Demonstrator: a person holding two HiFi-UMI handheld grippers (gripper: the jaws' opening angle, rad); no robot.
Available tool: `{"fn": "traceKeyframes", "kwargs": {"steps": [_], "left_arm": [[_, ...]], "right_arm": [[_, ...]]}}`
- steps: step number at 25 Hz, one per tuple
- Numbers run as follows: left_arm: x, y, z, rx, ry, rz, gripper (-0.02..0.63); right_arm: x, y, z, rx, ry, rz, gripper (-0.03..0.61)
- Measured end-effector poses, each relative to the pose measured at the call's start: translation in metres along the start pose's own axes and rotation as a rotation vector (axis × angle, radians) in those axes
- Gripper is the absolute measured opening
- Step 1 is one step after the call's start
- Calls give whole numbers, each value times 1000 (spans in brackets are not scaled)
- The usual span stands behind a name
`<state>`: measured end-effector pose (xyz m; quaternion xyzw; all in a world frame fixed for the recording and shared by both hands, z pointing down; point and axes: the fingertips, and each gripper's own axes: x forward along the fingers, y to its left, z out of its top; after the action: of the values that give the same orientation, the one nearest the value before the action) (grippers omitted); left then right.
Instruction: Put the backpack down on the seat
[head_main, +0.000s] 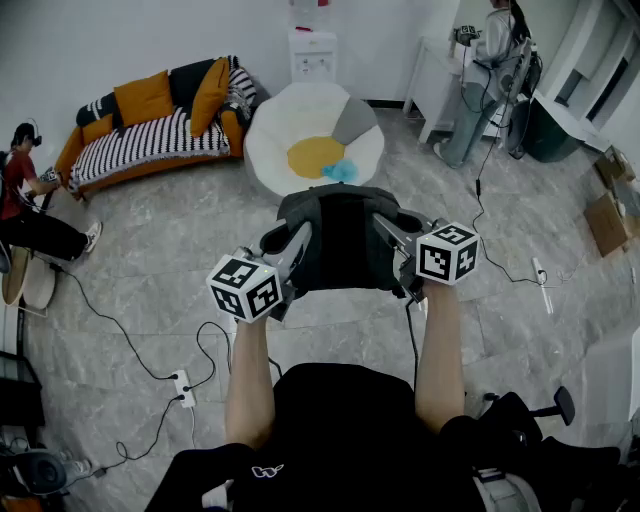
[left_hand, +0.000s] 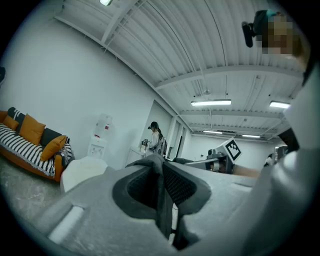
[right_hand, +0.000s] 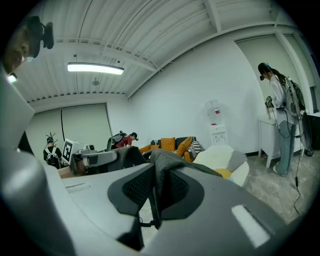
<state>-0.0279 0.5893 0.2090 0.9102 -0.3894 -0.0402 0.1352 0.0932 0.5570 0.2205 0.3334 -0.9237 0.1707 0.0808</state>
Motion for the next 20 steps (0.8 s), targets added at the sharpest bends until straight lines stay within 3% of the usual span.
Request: {"fn": "traceKeyframes", "kwargs": {"steps": [13, 20], "left_arm": [[10, -8, -7, 8, 24, 7, 46], [13, -25, -5, 28, 41, 5, 46]], "right_arm": [[-6, -8, -14, 2, 18, 15, 41], [-21, -12, -13, -21, -37, 16, 40]]}}
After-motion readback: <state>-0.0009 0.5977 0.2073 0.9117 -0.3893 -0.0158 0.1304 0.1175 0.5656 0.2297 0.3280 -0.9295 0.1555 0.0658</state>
